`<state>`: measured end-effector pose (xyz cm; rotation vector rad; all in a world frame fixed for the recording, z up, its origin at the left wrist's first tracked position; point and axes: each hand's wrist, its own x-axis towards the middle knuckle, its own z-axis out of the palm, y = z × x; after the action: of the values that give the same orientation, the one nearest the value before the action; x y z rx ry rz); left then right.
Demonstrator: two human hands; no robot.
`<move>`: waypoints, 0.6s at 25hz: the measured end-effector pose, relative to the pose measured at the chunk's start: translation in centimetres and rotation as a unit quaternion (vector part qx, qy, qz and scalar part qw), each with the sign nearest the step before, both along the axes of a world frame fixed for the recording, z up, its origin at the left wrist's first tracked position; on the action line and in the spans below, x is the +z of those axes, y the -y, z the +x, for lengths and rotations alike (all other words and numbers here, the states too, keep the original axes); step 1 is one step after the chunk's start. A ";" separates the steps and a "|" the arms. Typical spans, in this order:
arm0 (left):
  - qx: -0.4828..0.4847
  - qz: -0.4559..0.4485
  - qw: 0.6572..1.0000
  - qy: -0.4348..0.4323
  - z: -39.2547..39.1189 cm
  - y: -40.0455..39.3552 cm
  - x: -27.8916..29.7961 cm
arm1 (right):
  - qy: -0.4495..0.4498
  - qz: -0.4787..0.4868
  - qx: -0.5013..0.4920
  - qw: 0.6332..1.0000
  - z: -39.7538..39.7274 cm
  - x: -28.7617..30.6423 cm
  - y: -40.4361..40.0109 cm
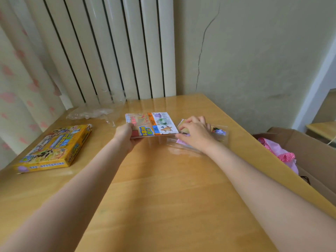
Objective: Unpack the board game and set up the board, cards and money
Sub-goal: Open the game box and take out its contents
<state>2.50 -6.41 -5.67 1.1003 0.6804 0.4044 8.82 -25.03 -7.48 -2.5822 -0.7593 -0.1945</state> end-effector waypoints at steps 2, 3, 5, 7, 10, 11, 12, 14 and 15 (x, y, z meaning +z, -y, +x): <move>0.012 -0.002 1.000 0.017 -1.1 -1.8 0.0 | 0.000 0.030 -0.010 1.000 0.1 -0.3 -0.2; 0.007 0.009 1.000 0.016 -1.8 -2.4 0.0 | -0.008 0.045 -0.010 0.999 0.1 -0.3 -0.6; -0.015 0.042 0.999 0.014 -2.8 -2.9 -0.1 | -0.081 0.154 0.009 0.985 -0.2 0.3 -1.8; -0.030 0.058 0.997 0.029 -3.5 -3.3 -0.1 | -0.203 0.290 0.029 0.935 -1.0 1.3 -3.4; -0.083 0.011 0.993 0.084 -4.8 -3.4 0.9 | -0.254 0.275 0.054 0.926 -2.2 1.7 -5.3; -0.107 -0.007 0.990 0.092 -5.0 -3.4 1.3 | -0.252 0.274 0.054 0.927 -2.3 1.6 -5.9; -0.125 -0.014 0.988 0.088 -5.2 -3.5 1.5 | -0.252 0.296 0.045 0.920 -2.4 1.7 -6.3; -0.134 -0.022 0.987 0.083 -5.4 -3.7 1.9 | -0.276 0.380 0.032 0.882 -2.8 2.3 -7.1; -0.127 -0.032 0.987 0.095 -5.4 -4.1 1.9 | -0.286 0.410 0.033 0.865 -2.8 2.9 -7.2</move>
<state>-2.90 -2.32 -3.77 1.0575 0.3767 0.2615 5.98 -17.84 -4.61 -1.6527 -0.4012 0.2297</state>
